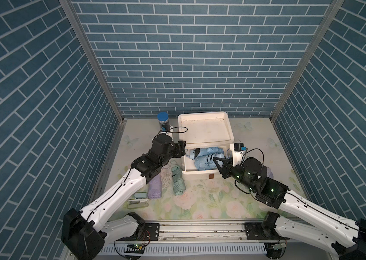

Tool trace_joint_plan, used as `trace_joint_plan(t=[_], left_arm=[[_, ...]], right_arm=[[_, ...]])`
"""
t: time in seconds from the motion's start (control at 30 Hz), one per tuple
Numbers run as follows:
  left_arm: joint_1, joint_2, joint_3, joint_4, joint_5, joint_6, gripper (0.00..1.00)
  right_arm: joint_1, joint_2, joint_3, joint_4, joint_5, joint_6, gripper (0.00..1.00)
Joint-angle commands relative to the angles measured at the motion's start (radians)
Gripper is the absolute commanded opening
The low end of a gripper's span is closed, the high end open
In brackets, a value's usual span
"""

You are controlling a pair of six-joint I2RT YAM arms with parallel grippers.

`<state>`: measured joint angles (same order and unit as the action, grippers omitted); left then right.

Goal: Place the umbrella in the drawer by color
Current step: Place the umbrella in the drawer.

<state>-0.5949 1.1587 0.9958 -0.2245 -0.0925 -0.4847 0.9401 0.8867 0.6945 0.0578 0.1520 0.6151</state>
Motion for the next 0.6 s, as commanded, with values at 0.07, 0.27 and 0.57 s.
trace_joint_plan(t=[0.07,0.27,0.57], left_arm=[[0.003,-0.003,-0.022,0.013,0.020,0.005,0.74],[0.003,-0.006,-0.019,0.008,0.011,0.004,0.74],[0.003,-0.004,-0.013,0.005,0.008,0.001,0.73]], right_arm=[[-0.002,0.050,0.047,0.026,0.108,0.000,0.00],[0.000,0.042,0.067,0.035,0.011,0.020,0.00],[0.002,0.063,0.013,0.137,-0.095,0.146,0.00]])
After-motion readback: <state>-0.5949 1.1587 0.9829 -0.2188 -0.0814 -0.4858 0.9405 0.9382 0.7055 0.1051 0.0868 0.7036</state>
